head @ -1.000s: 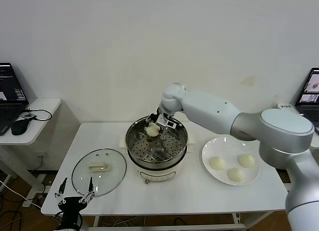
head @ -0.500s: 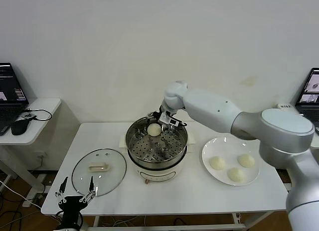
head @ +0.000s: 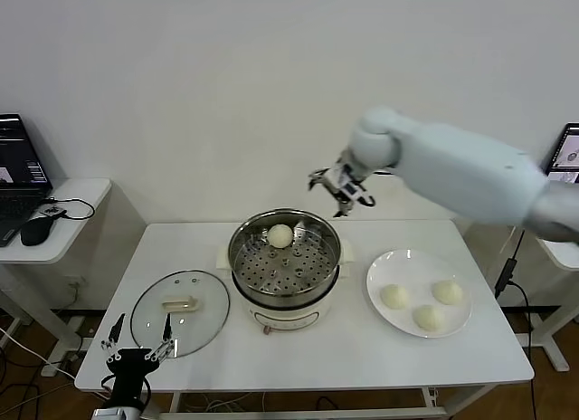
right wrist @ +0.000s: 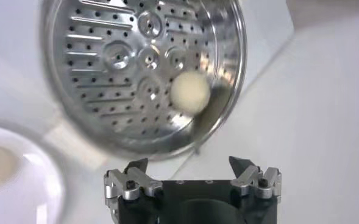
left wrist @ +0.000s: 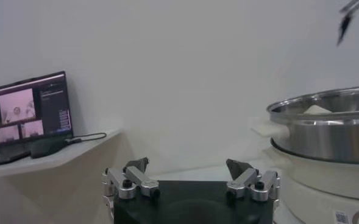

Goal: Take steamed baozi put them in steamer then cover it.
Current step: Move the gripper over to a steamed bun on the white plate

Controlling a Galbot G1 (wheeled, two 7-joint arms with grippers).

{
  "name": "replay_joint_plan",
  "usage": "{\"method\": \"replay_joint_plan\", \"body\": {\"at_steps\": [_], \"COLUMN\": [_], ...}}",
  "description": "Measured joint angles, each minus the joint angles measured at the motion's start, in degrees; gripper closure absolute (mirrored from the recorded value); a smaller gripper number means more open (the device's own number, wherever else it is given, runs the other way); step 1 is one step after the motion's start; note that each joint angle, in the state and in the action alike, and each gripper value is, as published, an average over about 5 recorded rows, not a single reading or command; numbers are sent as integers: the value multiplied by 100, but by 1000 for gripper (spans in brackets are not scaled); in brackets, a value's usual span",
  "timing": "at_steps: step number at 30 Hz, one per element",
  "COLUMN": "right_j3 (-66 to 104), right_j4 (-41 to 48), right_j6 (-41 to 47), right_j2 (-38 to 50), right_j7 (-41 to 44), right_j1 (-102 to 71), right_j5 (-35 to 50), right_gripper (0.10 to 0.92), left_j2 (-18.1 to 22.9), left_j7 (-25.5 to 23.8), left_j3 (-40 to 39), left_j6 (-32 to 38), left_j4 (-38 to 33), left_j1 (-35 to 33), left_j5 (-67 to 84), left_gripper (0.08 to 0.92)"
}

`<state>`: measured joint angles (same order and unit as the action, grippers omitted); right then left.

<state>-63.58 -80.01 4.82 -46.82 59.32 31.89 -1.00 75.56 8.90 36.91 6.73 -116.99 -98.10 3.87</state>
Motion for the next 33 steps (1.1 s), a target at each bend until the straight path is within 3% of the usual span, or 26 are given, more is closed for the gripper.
{"method": "replay_joint_plan", "body": {"at_steps": [6,13,33], "right_j3": [371,900,1906], "right_j4": [-328,-334,649], "right_j6": [320,476,404], "right_j2": [871,1262,590], "right_j7": [59,140,183], "right_j1": [-549,-1452,-3256], "right_j5": [-162,-439,-1017], "right_gripper": [202,202,202], "left_j2": [-60,-92,-49], "left_j7": [-15,-21,-28], "left_j3": [18,64,220], "left_j6": [-85,-130,-119], "left_j4": [-1,-8,96], "left_j1": [47,12,-80], "left_j5": [17,-3,-24], "left_gripper": [177,177,177]}}
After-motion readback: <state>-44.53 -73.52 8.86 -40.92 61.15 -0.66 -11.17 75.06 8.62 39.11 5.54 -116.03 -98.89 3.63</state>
